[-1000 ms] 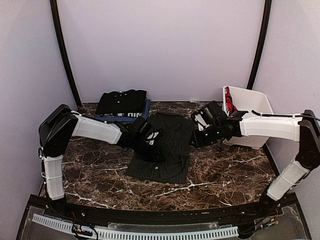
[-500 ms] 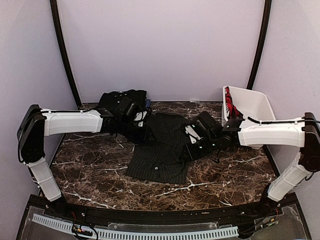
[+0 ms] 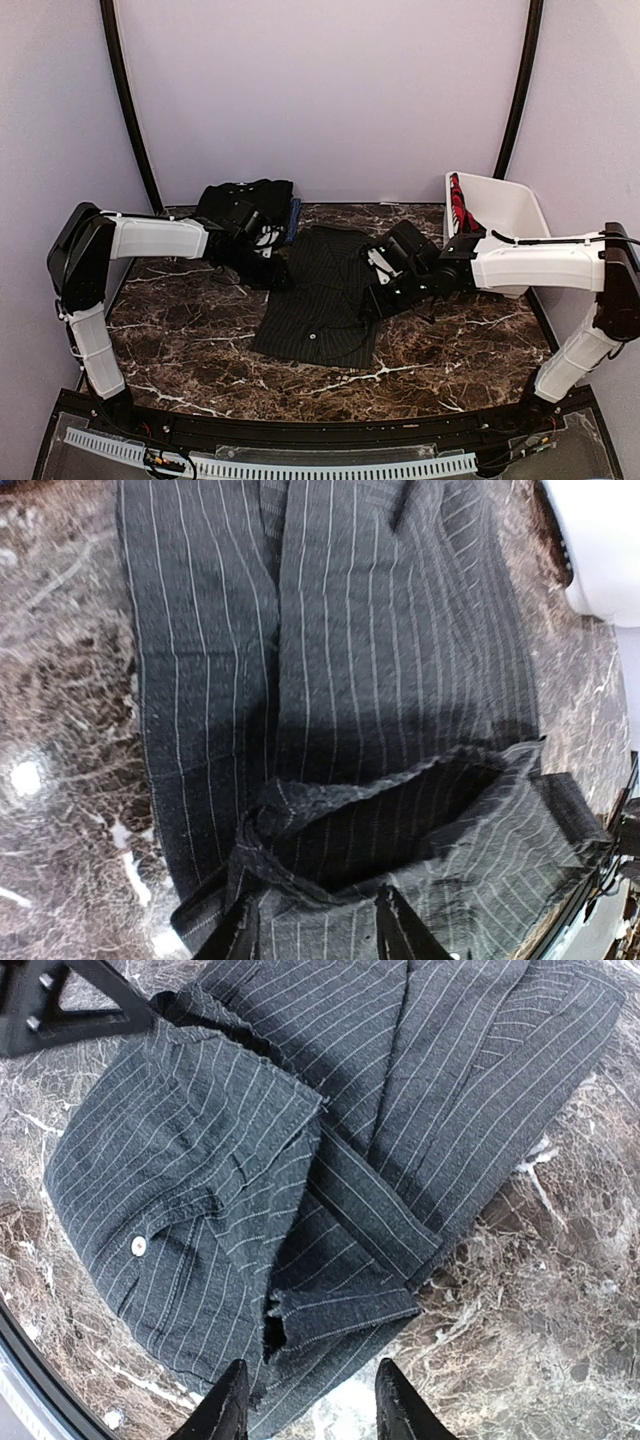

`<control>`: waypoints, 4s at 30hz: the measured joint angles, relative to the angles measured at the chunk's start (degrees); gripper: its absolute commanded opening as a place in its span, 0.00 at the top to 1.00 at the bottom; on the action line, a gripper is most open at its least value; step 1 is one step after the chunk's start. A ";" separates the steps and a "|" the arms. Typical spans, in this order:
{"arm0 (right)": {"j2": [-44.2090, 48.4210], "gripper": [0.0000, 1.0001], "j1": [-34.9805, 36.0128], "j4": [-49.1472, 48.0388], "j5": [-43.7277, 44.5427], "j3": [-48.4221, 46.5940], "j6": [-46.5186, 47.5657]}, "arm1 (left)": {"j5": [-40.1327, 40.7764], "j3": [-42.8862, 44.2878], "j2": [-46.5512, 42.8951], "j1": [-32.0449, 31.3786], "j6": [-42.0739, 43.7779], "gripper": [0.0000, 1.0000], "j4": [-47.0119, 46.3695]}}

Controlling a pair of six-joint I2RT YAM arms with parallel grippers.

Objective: Fold and stack the long sleeve shirts
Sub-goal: Smooth out the 2/3-rectangle-folded shirt at the center of the board.

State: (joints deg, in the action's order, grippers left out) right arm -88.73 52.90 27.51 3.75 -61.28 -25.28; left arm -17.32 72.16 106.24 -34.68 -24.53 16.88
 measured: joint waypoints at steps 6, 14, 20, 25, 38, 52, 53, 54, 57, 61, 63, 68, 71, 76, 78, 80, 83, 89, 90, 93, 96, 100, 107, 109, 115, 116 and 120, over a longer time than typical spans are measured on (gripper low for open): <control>-1.90 0.61 0.42 -0.02 -0.04 -0.85 0.17 | -0.68 0.26 2.27 -0.02 0.22 0.60 -0.02; -5.20 0.66 0.46 0.76 1.90 -1.97 -0.09 | -0.52 3.45 3.91 0.07 0.11 0.61 -0.55; -6.36 0.80 0.48 0.79 2.62 -3.69 -0.44 | -0.28 4.33 5.51 0.07 -0.07 0.71 -0.46; -7.10 0.96 0.50 0.83 2.84 -4.50 -0.74 | 0.04 5.14 5.88 0.07 -0.07 0.92 -0.15; -7.28 1.00 -3.39 0.79 6.27 -5.64 -5.60 | 2.60 6.67 5.46 0.07 0.11 1.00 0.50; -8.15 1.00 -6.88 -2.16 5.38 -5.64 -8.26 | 5.38 6.67 4.76 0.09 -1.20 0.57 0.96; -8.15 1.00 -6.88 -2.23 5.27 -5.64 -8.26 | 5.35 6.67 4.94 0.09 -1.29 0.57 0.96; -8.15 1.00 -6.88 -2.27 5.16 -5.64 -8.26 | 5.25 6.69 5.33 0.09 -1.40 0.57 0.96; -8.15 1.00 -6.88 -2.38 5.01 -5.62 -8.26 | 4.87 7.02 6.97 0.09 -1.53 0.59 1.09; -8.15 1.00 -6.86 -2.71 4.87 -5.64 -8.26 | 4.59 8.17 9.33 0.09 -1.70 0.65 1.22; -8.15 1.00 -6.86 -2.75 4.85 -5.64 -8.26 | 4.42 8.48 9.99 0.09 -1.86 0.72 1.22; -8.15 1.00 -6.86 -2.99 4.85 -5.62 -8.26 | 3.65 9.42 10.16 0.09 -2.10 0.95 1.73; -8.15 1.00 -6.86 -3.06 4.87 -5.64 -8.28 | 3.23 10.08 10.16 0.09 -2.29 0.99 2.01; -8.15 1.00 -6.86 -3.04 5.14 -5.62 -8.31 | 3.30 10.14 9.75 0.09 -2.21 1.00 2.73; -8.15 1.00 -6.88 -2.99 5.44 -5.62 -8.50 | 3.52 10.05 8.87 0.09 -2.21 1.00 2.93; -8.15 1.00 -6.88 -2.91 5.97 -5.62 -8.81 | 4.15 9.46 7.10 0.09 -2.21 1.00 2.86; -8.15 1.00 -7.19 -2.82 6.67 -5.44 -9.46 | 5.38 8.11 3.58 0.09 -2.23 1.00 2.08; -8.48 1.00 -8.55 -2.91 7.06 -5.09 -9.84 | 6.36 7.32 1.38 0.09 -2.23 1.00 -0.46; -8.81 1.00 -8.81 -3.08 7.08 -5.09 -9.88 | 6.58 7.32 1.62 0.11 -2.25 1.00 -0.72; -10.56 1.00 -9.64 -3.45 7.26 -5.09 -10.03 | 7.48 7.32 2.64 0.26 -2.54 1.00 -1.57; -12.20 0.93 -10.69 -3.85 7.21 -5.11 -10.05 | 8.57 7.32 4.79 0.63 -3.34 1.00 -2.29; -12.85 0.64 -11.43 -3.96 7.10 -5.62 -9.49 | 9.73 7.32 7.78 1.09 -4.20 0.84 -2.27; -11.56 0.46 -11.28 -5.25 5.22 -6.82 -6.14 | 11.06 8.31 10.36 1.42 -4.44 0.54 -1.62; -10.51 0.47 -10.56 -5.18 5.01 -6.75 -4.98 | 11.41 9.14 10.36 1.42 -4.72 0.50 -1.25; -4.00 0.49 -4.70 -4.90 3.43 -3.74 -1.20 | 12.52 10.40 10.21 1.42 -4.44 0.40 -0.50; -2.86 0.49 -3.48 -4.81 2.95 -2.99 -0.68 | 12.55 10.40 10.08 1.42 -4.37 0.39 -0.26; -0.72 0.49 0.72 -3.82 2.01 -0.79 0.35 | 12.72 10.40 9.09 1.42 -4.09 0.39 0.61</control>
State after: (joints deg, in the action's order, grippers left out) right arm -89.45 53.63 23.68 5.76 -62.06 -24.93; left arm -4.60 82.56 115.33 -33.26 -28.62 17.50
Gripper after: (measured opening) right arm 0.512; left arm 0.611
